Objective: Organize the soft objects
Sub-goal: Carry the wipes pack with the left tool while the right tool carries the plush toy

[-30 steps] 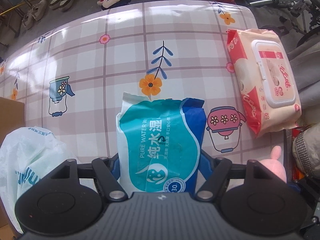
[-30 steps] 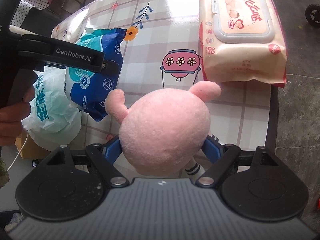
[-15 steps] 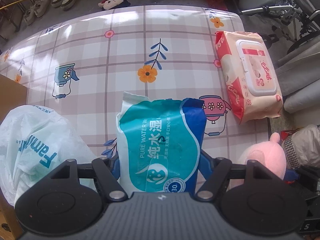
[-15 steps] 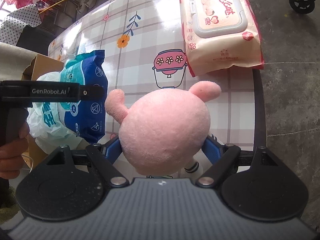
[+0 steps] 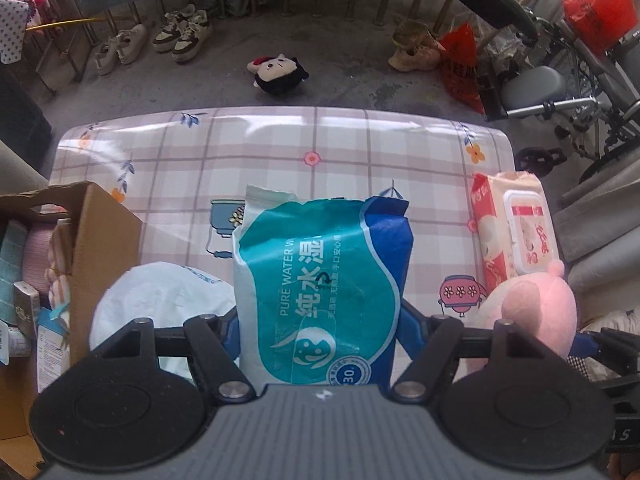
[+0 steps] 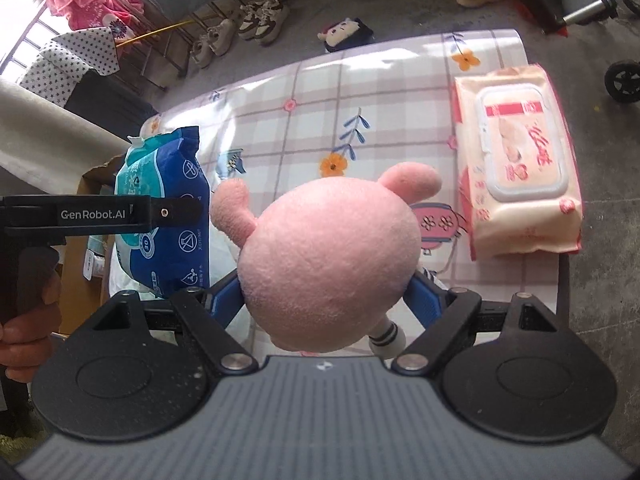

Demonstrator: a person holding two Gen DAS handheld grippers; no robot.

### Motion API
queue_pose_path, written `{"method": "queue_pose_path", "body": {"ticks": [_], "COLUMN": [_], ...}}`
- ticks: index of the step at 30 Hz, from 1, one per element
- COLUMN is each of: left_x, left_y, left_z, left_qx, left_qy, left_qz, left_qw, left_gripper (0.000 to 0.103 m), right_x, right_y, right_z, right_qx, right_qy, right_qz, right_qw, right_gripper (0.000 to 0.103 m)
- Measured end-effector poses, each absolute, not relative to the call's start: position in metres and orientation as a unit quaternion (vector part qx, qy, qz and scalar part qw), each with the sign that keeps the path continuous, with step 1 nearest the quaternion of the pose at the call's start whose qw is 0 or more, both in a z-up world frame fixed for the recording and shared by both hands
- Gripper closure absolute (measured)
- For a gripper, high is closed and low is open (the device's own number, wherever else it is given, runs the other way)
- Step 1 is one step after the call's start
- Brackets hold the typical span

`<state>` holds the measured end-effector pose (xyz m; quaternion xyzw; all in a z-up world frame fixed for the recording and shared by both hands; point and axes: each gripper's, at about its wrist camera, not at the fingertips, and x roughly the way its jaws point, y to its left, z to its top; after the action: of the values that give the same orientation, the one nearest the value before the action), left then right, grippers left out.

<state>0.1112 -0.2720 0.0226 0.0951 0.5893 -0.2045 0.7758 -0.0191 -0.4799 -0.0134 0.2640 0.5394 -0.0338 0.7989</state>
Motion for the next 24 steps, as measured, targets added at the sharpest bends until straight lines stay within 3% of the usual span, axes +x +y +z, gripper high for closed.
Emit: {"method": "queue_pose_path", "body": {"ticks": [14,24], "left_x": [0.146,0.155], "left_y": [-0.112,0.031], "left_z": [0.065,0.055], "left_qx": [0.042,0.018], "left_qy": [0.566,0.576], "left_qz": [-0.136,-0.07], "left_qw": [0.812,0.814], "left_gripper": [0.031,0.031], "right_x": [0.08,0.134], "right_y": [-0.345,-0.208], "right_z": [0.054,0.052], "right_qx": [0.253,0.286], "right_qy": [0.501,0.521], "right_qz": [0.054,0.135], "right_qw": [0.826,0.793], "right_gripper": [0.02,0.02]}}
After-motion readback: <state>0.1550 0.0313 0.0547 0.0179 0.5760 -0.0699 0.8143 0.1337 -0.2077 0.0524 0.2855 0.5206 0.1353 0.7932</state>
